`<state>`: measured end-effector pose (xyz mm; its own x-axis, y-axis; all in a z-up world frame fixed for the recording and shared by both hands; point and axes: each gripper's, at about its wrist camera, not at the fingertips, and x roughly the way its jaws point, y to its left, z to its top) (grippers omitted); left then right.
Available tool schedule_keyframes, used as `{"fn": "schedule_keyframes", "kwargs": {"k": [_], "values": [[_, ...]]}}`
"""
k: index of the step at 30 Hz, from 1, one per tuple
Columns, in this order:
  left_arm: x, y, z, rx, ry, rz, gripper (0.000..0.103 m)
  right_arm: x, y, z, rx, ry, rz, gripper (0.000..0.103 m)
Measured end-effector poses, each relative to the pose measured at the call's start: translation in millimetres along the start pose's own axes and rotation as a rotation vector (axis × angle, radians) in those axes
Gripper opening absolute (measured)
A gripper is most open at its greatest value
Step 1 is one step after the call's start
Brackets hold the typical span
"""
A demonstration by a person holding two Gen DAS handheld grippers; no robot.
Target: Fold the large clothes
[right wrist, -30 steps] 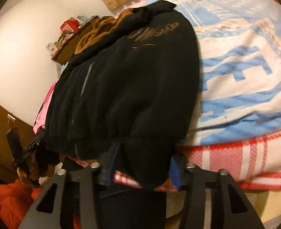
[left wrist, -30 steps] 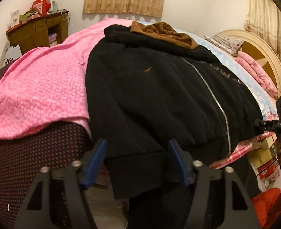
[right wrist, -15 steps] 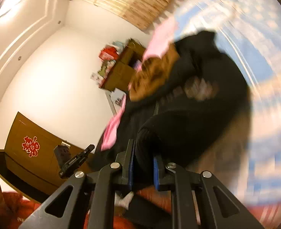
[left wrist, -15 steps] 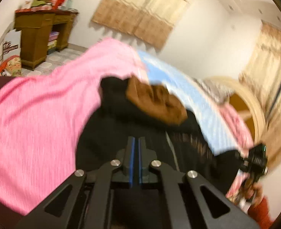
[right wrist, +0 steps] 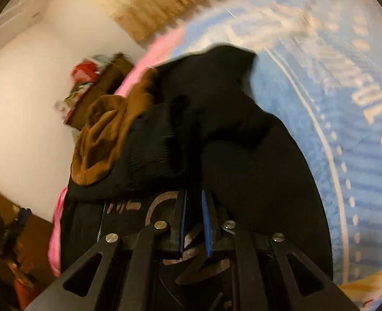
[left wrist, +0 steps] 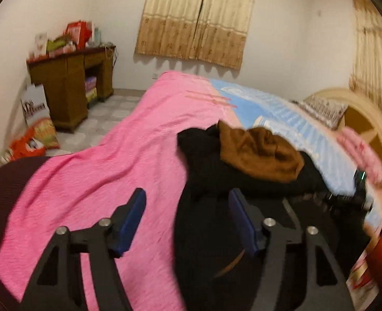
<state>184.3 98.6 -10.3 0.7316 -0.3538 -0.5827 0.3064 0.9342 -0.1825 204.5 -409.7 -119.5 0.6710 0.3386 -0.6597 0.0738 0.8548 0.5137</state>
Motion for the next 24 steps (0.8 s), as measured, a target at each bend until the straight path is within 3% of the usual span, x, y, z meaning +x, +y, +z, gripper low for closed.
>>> {"fn": "schedule_keyframes", "kwargs": {"k": [2,4,5,6,8,9,11,16,21,24], "values": [[-5,-2,-11,0.003,-0.001,0.009,0.069,-13,4,0,-0.019,0.002,0.003,0.012],[-12,-5,-18,-0.008,-0.018,-0.001,0.069,-52,9,-5,-0.041,-0.027,0.033,0.013],[-13,-7,-21,-0.010,-0.026,-0.010,0.069,-64,11,-6,-0.044,-0.038,0.042,0.023],[-14,-11,-25,-0.008,-0.032,-0.023,0.069,-82,14,-11,-0.041,-0.053,0.061,0.056],[-11,-19,-30,-0.001,-0.036,-0.050,0.079,-120,19,-22,0.001,-0.114,0.138,0.102],[-9,-25,-32,0.006,-0.038,-0.062,0.080,-137,18,-31,0.032,-0.149,0.179,0.102],[-5,-36,-35,0.026,-0.030,-0.068,0.081,-163,17,-54,0.085,-0.121,0.208,0.102],[-1,-49,-43,0.036,-0.010,-0.090,0.081,-185,16,-105,0.057,-0.037,0.086,0.102],[-11,-45,-51,0.026,-0.013,-0.076,0.081,-165,2,-137,0.041,0.017,0.052,0.102],[-22,-35,-52,-0.004,-0.025,-0.057,0.081,-129,-7,-154,0.065,0.135,0.076,0.101]]}}
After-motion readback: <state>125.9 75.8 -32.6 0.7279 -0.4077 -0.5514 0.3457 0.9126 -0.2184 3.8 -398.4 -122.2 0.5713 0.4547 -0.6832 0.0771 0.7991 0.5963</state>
